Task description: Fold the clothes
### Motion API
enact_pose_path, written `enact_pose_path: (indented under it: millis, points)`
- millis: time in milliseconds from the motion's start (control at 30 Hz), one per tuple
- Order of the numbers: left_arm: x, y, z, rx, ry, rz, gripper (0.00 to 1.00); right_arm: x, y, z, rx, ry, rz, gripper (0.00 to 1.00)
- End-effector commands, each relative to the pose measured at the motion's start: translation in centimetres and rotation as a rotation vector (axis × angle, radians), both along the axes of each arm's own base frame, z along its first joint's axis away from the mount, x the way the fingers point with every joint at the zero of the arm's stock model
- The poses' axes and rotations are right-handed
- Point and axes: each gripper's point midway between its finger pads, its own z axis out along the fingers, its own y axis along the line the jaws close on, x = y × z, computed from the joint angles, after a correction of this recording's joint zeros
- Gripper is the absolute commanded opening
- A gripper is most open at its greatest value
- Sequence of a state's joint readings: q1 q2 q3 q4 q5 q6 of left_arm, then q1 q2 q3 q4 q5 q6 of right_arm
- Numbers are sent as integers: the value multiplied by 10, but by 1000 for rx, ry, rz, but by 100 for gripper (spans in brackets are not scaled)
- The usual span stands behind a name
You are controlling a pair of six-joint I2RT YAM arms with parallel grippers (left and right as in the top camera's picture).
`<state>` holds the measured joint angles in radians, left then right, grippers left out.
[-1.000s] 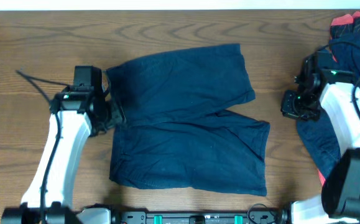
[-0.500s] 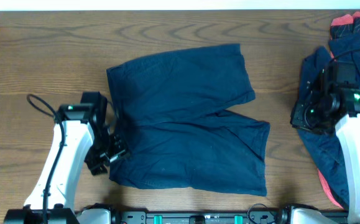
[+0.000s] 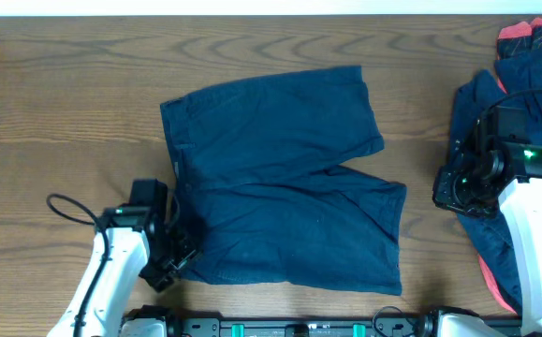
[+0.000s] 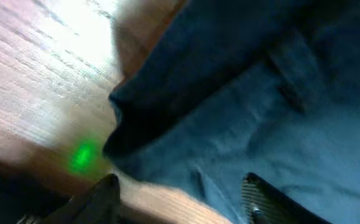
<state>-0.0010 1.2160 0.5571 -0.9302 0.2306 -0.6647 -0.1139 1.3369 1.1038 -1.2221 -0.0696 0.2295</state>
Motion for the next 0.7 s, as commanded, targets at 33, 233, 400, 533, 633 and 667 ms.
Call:
enact_pose_path:
  millis: [33, 233, 400, 533, 633, 667]
  points:
    - [3, 2, -7, 8, -19, 37, 40, -2, 0, -1, -10, 6, 13, 25]
    - [9, 1, -7, 5, -43, 37, 6, -7, 0, -1, -7, 25, 12, 25]
    - [1, 1, -7, 5, -13, 35, 6, -17, 9, -2, 31, 67, 23, 25]
    - [1, 1, -7, 5, -13, 36, 6, -29, 31, -1, 89, 113, 79, 25]
    - [3, 1, -7, 5, -20, 32, 6, -44, 45, 0, 90, 173, 106, 22]
    - [3, 1, -7, 5, -20, 31, 6, -49, 50, 1, 89, 189, 107, 22]
